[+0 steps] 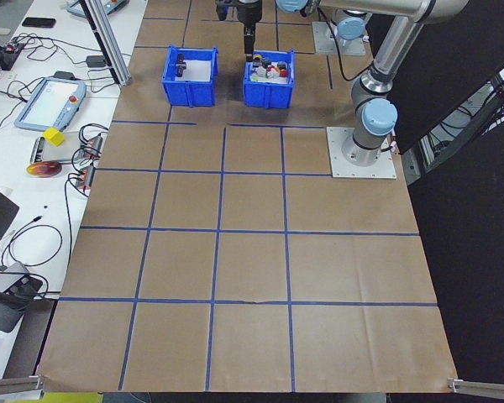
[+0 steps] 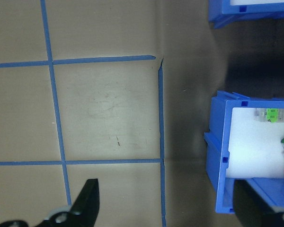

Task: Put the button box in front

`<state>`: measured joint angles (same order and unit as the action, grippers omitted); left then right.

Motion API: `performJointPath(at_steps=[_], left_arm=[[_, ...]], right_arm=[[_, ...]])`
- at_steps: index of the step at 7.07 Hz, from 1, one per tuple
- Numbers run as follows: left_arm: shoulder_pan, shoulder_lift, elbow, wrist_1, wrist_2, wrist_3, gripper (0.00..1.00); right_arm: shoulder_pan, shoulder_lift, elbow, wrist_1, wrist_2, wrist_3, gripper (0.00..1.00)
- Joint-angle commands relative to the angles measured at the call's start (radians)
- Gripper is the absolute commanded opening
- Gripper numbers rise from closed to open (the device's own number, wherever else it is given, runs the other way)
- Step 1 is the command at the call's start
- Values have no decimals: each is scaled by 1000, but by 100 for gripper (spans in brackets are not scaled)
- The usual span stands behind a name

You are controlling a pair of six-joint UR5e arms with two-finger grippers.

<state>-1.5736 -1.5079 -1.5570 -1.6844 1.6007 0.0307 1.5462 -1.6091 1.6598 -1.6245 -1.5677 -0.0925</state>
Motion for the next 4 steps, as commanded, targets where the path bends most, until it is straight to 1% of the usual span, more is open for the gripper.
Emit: performJointPath(at_steps=[1, 4], left_arm=[[0, -1, 2, 0, -1, 0, 100], [1, 11, -17, -1, -8, -23, 100]], right_arm=[[0, 0, -2, 0, 0, 0, 100], [0, -2, -2, 6, -2, -9, 100]])
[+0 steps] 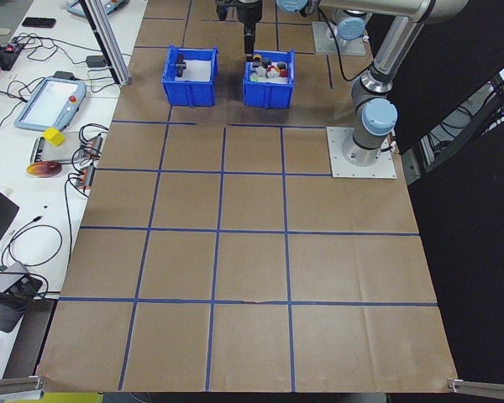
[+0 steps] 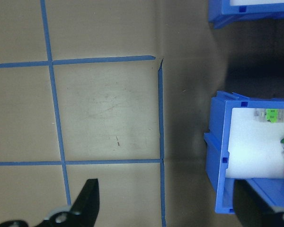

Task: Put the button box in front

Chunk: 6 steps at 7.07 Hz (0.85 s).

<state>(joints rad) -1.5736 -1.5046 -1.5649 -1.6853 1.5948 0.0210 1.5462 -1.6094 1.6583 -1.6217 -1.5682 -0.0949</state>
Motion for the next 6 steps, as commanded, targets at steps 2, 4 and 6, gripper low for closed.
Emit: performJointPath(at_steps=[2, 4, 6], left_arm=[[0, 17, -26, -10, -5, -251, 100], [-9, 3, -37, -7, -4, -716, 100], [-60, 30, -98, 4, -9, -1130, 100]], right_arm=[[2, -3, 0, 8, -15, -22, 100], [6, 5, -5, 0, -3, -133, 100], [6, 64, -73, -6, 0, -280, 100]])
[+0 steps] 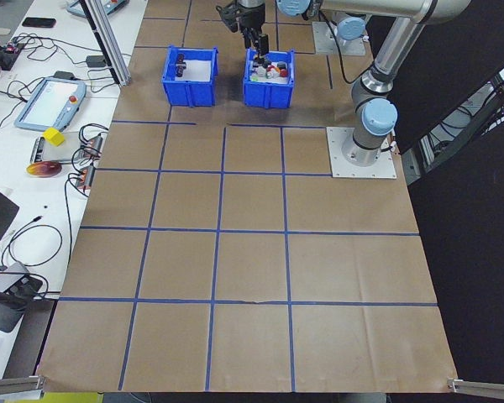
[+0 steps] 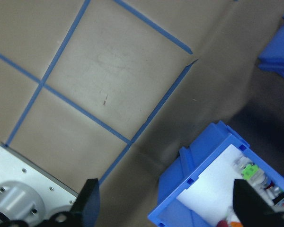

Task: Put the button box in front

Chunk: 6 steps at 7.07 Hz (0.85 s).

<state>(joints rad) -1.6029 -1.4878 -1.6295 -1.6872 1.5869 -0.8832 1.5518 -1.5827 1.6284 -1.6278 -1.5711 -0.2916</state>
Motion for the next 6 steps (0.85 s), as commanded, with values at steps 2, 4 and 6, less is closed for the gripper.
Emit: performJointPath(at_steps=[2, 4, 6], left_arm=[[-138, 6, -84, 14, 1, -499, 100], [-242, 38, -166, 43, 1, -704, 100], [-279, 82, -280, 151, -1, -810, 99]], right_arm=[[7, 151, -175, 16, 2, -304, 100], [59, 237, -254, -6, -9, -521, 100], [152, 347, -335, -4, -9, -722, 100]])
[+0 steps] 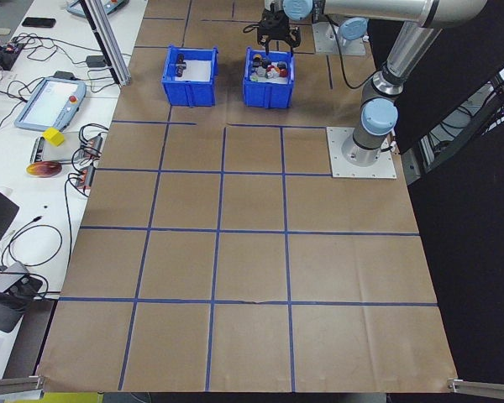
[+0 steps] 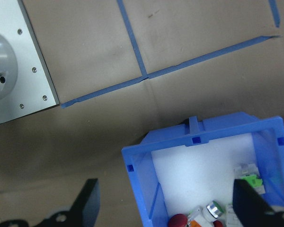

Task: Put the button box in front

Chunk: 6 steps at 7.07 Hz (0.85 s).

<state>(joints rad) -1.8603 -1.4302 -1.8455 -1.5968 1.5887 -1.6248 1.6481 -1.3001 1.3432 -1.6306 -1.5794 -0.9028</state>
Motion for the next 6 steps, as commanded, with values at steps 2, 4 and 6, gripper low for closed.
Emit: performJointPath(at_steps=[2, 4, 6], left_arm=[[-101, 22, -148, 156, -48, -233, 98], [-213, -15, -172, 207, -49, -342, 98], [-249, -33, -248, 324, -52, -391, 99]], right_arm=[[145, 161, -148, -3, -1, -224, 100], [235, 258, -231, -3, -1, -267, 100], [300, 347, -297, -2, 7, -277, 100]])
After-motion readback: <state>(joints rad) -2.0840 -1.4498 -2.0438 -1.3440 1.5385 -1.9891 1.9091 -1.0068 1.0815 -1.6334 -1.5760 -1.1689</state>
